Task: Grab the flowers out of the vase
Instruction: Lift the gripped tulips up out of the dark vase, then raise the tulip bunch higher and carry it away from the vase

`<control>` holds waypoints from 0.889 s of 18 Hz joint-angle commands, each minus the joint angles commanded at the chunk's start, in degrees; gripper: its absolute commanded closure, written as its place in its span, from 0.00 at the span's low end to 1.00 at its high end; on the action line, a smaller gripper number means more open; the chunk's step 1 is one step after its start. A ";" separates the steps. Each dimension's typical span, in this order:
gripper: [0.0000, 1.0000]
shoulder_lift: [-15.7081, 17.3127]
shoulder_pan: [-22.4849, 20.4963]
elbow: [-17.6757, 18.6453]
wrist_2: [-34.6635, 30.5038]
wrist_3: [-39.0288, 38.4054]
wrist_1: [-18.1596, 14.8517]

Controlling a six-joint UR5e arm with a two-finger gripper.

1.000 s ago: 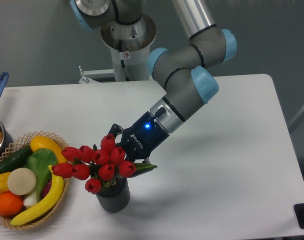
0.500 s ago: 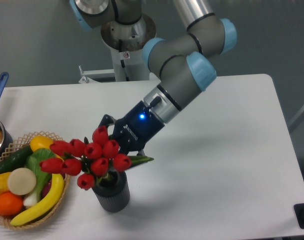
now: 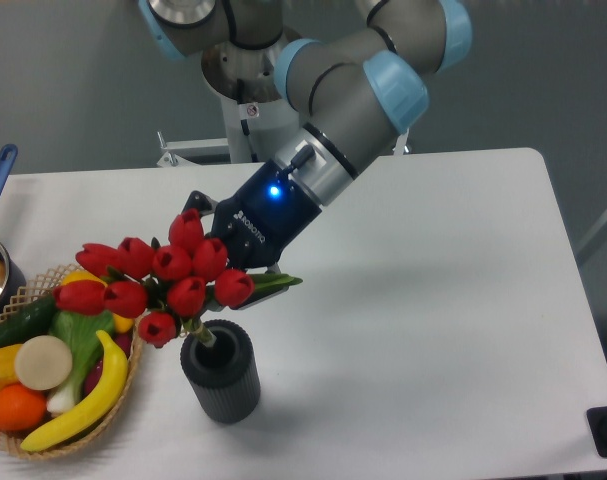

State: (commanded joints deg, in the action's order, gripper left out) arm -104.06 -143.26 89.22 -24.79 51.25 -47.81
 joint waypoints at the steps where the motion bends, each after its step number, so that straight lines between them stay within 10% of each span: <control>1: 0.53 -0.09 -0.17 -0.88 0.00 -0.88 0.00; 16: 0.53 -0.09 -6.94 -6.51 -0.97 -6.87 -0.18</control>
State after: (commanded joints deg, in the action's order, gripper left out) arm -104.15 -150.20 82.71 -25.75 44.38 -47.99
